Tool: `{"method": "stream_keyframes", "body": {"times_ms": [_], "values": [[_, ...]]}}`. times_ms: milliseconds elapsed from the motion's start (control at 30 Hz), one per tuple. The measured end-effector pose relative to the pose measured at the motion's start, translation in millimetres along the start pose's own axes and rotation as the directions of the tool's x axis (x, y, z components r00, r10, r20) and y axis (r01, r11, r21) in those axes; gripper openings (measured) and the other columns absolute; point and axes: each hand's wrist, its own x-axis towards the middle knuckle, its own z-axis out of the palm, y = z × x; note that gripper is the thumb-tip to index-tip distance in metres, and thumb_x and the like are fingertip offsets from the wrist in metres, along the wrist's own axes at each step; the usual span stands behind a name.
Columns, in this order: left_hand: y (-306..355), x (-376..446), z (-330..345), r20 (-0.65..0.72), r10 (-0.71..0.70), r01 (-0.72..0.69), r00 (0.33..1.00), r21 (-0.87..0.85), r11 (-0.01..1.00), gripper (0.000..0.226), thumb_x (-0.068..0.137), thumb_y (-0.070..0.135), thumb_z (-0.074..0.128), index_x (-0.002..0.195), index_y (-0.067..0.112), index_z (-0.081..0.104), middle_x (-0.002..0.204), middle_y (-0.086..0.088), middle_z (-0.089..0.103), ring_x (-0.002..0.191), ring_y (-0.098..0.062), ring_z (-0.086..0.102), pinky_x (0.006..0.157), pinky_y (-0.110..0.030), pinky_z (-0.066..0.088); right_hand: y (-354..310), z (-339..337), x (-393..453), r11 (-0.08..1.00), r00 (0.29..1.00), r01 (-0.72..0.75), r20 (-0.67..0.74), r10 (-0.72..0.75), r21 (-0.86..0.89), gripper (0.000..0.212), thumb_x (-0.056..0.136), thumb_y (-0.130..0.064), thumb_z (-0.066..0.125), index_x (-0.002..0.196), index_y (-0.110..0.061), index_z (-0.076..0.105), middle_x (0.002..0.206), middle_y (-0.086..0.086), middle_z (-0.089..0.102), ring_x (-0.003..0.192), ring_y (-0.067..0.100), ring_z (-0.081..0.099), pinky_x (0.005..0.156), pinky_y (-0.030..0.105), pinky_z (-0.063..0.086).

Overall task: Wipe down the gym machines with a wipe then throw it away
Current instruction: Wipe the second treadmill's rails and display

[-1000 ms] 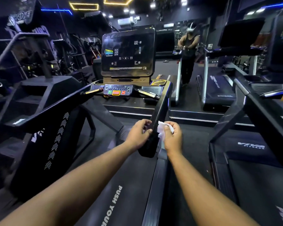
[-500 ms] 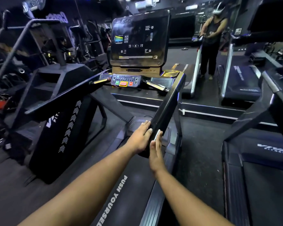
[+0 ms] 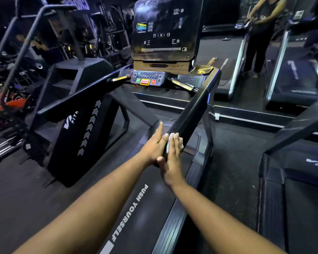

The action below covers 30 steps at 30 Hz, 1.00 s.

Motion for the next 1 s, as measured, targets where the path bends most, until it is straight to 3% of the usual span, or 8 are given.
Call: {"method": "stream_keyframes", "body": {"times_ms": [167,267,367,533,633,800,900,1000], "values": [[-1,0,-1,-0.007,0.017,-0.017,1.000,-0.035,0.999,0.057,0.112,0.034,0.035,0.164,0.018,0.016,0.170,0.005,0.014,0.156,-0.008,0.007,0.125,-0.024,0.004,22,-19,-14,0.958,0.962,0.209,0.215,-0.166,-0.196,0.124,0.075,-0.093,0.021,0.160,-0.005,0.004,0.170,0.010,-0.003,0.156,0.029,-0.008,0.127,0.046,0.000],[0,0,0,0.020,0.019,-0.019,1.000,-0.018,1.000,0.057,0.112,0.036,0.035,0.163,0.018,0.017,0.171,0.003,0.012,0.157,-0.009,0.004,0.129,-0.039,0.003,27,-39,32,0.965,0.970,0.116,0.238,-0.058,-0.235,0.127,0.071,-0.099,0.011,0.161,-0.009,0.013,0.169,0.007,0.007,0.156,0.022,-0.006,0.125,0.053,0.002],[3,-5,-2,0.010,0.025,-0.025,1.000,-0.054,0.998,0.060,0.111,0.043,0.034,0.163,0.020,0.015,0.170,0.006,0.011,0.156,-0.007,0.004,0.129,-0.040,0.003,16,-43,53,0.964,0.969,0.047,0.244,0.019,-0.260,0.131,0.067,-0.101,0.005,0.160,-0.011,0.022,0.169,0.005,0.013,0.156,0.019,-0.008,0.124,0.052,0.002],[2,-8,-2,-0.016,0.037,-0.038,0.999,-0.134,0.990,0.066,0.108,0.054,0.031,0.163,0.022,0.014,0.171,0.007,0.010,0.156,-0.003,0.005,0.129,-0.039,0.005,-1,-19,-20,0.977,0.956,0.166,0.264,-0.126,-0.135,0.126,0.070,-0.097,0.017,0.162,-0.012,0.005,0.170,0.002,-0.007,0.155,0.023,-0.016,0.126,0.039,-0.006],[0,-7,-3,0.000,0.050,-0.050,0.999,-0.098,0.994,0.074,0.101,0.058,0.032,0.163,0.023,0.014,0.170,0.009,0.010,0.155,-0.003,0.004,0.129,-0.042,0.004,10,-17,-23,0.981,0.960,0.155,0.252,-0.121,-0.118,0.119,0.074,-0.095,0.015,0.161,-0.014,-0.002,0.169,-0.002,-0.015,0.155,0.022,-0.017,0.126,0.045,-0.009],[1,-4,-4,0.065,0.058,-0.063,0.996,0.081,0.995,0.072,0.100,0.060,0.028,0.163,0.027,0.016,0.171,0.007,0.006,0.156,-0.005,-0.001,0.127,-0.050,-0.002,22,-30,37,0.991,0.983,-0.128,0.132,0.131,-0.029,0.128,0.065,-0.102,0.007,0.161,-0.020,-0.002,0.166,-0.006,-0.019,0.153,0.012,-0.021,0.124,0.054,-0.008],[2,-3,-4,0.085,0.067,-0.075,0.994,0.106,0.992,0.090,0.086,0.074,0.020,0.163,0.028,0.016,0.171,0.008,0.007,0.156,-0.003,-0.002,0.125,-0.049,-0.002,15,-24,24,0.999,0.992,-0.045,0.116,0.048,-0.031,0.128,0.070,-0.099,0.010,0.160,-0.010,-0.001,0.168,0.006,-0.014,0.154,0.019,-0.019,0.125,0.052,-0.004],[0,0,-3,0.095,0.060,-0.072,0.994,0.124,0.990,0.076,0.097,0.067,0.026,0.164,0.030,0.016,0.171,0.009,0.006,0.156,-0.003,-0.001,0.127,-0.049,-0.001,1,-5,-26,0.999,0.992,0.039,0.116,-0.041,0.015,0.118,0.082,-0.091,0.016,0.159,-0.003,0.000,0.169,0.010,-0.013,0.156,0.027,-0.014,0.126,0.051,-0.004]]}}
